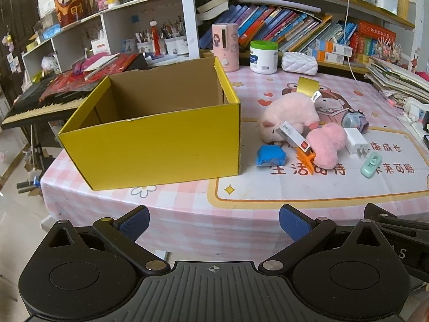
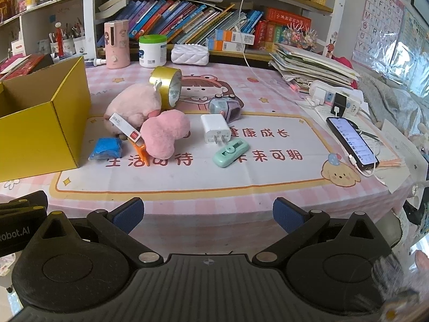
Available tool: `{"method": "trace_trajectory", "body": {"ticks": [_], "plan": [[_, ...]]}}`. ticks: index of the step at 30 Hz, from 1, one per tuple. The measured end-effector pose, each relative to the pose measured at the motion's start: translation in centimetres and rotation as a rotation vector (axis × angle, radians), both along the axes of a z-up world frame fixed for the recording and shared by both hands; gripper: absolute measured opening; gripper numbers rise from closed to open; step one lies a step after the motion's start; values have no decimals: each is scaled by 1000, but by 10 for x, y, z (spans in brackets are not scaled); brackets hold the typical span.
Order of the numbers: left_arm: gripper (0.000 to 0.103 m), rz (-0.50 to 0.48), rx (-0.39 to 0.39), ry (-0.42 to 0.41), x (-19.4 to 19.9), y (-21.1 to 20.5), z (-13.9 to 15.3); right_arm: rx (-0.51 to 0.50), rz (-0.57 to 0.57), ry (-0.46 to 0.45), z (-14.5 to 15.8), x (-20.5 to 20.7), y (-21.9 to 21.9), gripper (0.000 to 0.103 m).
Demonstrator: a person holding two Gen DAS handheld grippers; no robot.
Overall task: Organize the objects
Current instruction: 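Move both tools toward the small objects on the table, then grasp the mint-green tape cutter with the right tool while the left tool grasps the pink plush chick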
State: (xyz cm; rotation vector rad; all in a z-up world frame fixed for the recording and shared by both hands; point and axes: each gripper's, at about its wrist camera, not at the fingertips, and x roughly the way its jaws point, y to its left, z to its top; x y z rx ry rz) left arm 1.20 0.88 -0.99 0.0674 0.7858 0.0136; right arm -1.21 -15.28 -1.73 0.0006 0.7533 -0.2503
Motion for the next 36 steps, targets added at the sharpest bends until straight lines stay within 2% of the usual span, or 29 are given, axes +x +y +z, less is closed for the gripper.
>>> {"method": "trace_trajectory", "body": {"ticks": [12,21,29,36], "plan": [[103,13,-36,26,20,-20,-4,36,31,13,-2,22,-29,103],[103,65,-46,63,38,-41,-11,75,126,25,-7,50,-59,103],[103,95,-87,81,52,-59,-18,56,264,11,-16,81,-83,101],[103,134,-72,98,61,-76,-23,84,345,45,-29,111,-102,101]]}}
